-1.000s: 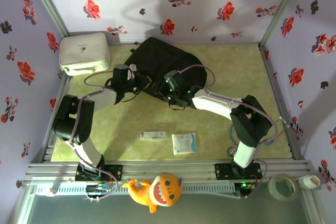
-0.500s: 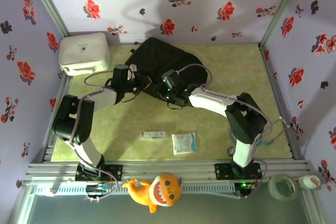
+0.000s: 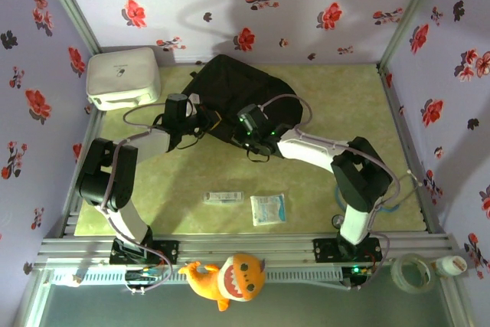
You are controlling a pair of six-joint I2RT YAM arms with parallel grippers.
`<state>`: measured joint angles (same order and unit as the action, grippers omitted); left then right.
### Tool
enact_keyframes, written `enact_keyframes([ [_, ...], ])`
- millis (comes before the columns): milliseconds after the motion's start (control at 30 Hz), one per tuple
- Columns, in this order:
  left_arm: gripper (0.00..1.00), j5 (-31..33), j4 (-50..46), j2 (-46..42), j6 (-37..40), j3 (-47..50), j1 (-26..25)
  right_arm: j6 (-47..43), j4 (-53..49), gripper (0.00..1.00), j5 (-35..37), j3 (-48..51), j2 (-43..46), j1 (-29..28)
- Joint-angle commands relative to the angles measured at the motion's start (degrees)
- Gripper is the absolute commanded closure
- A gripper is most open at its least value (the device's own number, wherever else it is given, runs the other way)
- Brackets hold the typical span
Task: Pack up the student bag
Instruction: Zip the student bag at the top-center of the table.
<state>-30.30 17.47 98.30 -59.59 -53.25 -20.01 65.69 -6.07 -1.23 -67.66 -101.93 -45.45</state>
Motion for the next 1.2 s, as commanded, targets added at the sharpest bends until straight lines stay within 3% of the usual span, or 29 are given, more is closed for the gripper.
enact_keyframes([
  [0,1.0,-3.7,-0.5,-0.4,2.3,-2.4,-1.0,-2.0,-2.9,0.97,4.0,2.4,4.3,-0.4],
  [433,1.0,-1.7,-4.7,-0.4,5.5,-3.4,-0.5,-2.3,-11.0,0.98,14.3,9.4,12.6,-0.4],
  [933,1.0,1.6,-5.1,1.3,5.8,-4.6,0.0,-2.7,-12.4,0.96,12.7,12.2,14.7,0.3],
  [1167,1.0,1.5,-4.8,1.8,5.4,-5.1,-0.1,-3.8,-13.0,1.0,13.4,13.3,16.1,1.2],
])
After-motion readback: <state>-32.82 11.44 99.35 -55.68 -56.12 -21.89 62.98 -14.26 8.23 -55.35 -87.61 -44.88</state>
